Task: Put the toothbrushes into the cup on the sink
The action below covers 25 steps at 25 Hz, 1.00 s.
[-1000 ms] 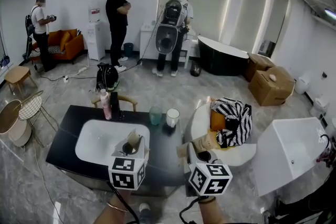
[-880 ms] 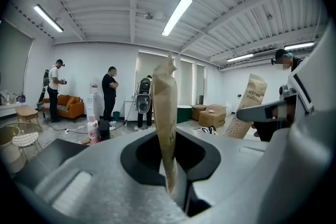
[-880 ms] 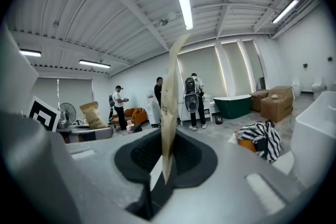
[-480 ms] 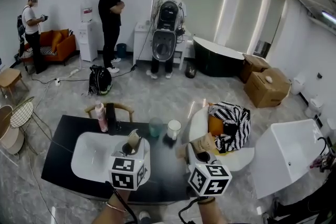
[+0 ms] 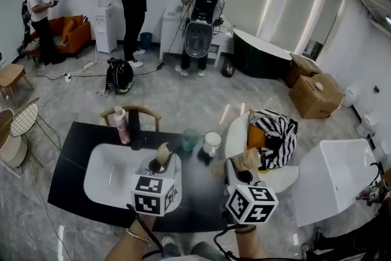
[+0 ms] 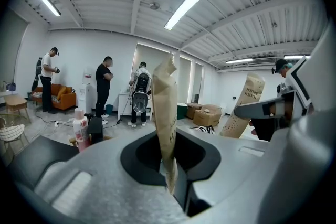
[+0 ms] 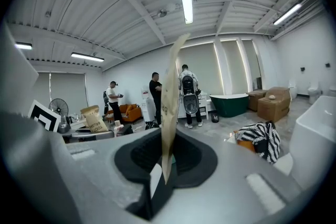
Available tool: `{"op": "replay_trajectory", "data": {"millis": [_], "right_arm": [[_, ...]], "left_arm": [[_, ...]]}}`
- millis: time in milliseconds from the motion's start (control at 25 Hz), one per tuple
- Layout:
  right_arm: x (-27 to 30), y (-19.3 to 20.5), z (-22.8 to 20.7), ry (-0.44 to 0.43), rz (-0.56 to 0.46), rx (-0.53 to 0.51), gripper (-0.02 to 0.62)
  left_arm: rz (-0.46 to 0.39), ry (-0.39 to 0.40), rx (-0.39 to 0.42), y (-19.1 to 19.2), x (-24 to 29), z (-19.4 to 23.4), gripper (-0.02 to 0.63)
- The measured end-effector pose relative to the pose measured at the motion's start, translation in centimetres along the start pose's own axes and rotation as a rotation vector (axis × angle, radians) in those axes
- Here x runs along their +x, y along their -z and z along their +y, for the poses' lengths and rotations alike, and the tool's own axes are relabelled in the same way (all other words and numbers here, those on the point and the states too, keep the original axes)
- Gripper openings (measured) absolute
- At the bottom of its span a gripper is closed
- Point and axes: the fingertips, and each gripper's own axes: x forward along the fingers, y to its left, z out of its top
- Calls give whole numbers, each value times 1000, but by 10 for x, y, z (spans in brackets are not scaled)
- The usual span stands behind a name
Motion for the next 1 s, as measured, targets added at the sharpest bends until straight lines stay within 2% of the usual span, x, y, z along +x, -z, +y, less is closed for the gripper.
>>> {"op": "replay_trajectory", "data": {"millis": [520,1000], "right_arm": [[28,-16,-20,-51,0,5,48],[38,-10,-52,-71,41,15,48]], "left_arm": [[10,-30,7,-12,23,-8,35],[22,-61,-6,-11,47,-24,35]]}}
